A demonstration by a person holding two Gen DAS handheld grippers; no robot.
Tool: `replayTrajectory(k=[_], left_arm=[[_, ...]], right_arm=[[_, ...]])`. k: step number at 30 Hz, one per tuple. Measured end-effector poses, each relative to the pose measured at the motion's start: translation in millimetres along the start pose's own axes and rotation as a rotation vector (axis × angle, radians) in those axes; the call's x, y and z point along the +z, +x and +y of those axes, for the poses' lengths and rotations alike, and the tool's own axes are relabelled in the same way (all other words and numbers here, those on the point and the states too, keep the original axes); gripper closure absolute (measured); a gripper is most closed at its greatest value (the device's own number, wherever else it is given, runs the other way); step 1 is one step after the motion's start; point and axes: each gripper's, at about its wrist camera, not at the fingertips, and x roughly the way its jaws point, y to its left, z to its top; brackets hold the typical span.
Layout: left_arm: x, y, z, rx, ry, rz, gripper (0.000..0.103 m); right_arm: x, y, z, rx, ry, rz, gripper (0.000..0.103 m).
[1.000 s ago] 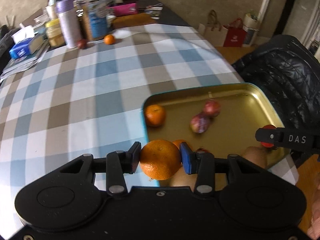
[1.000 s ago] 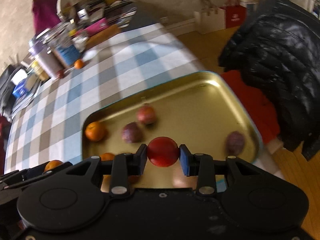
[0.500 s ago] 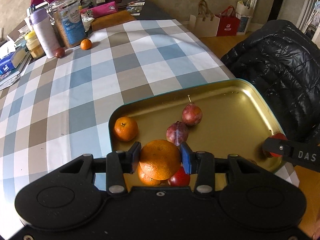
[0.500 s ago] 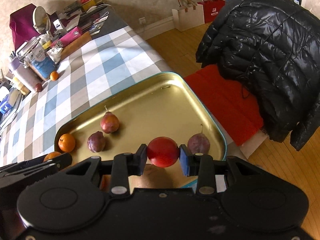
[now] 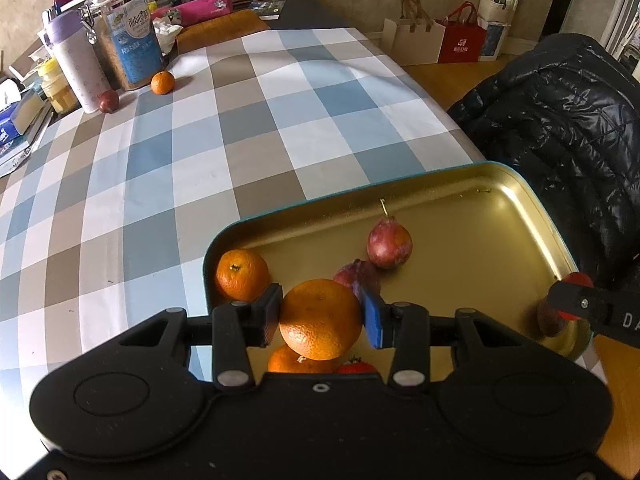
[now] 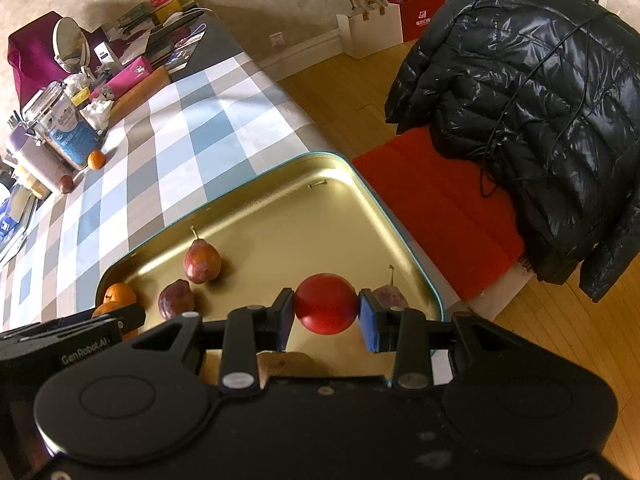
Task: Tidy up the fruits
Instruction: 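Open both grippers to drop the tangerine and tomato into the tray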
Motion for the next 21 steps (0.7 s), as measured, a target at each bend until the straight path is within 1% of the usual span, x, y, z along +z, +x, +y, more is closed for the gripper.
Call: replayTrajectory(k=[14,18,21], left_arm=[[19,18,8,-0.006,-0.029,0.018,0.052],[22,16,7,-0.004,-0.026,-0.009,0.051],[24,14,8,-0.015,-0.030,-0.009,0.051]], right_arm=[[17,16,10,0.005,-0.021,0.010,0.066],[22,16,15,0.010,-0.038,-0.007,0.066],[25,16,19,0.018,-0.047,-0.015,0.066]])
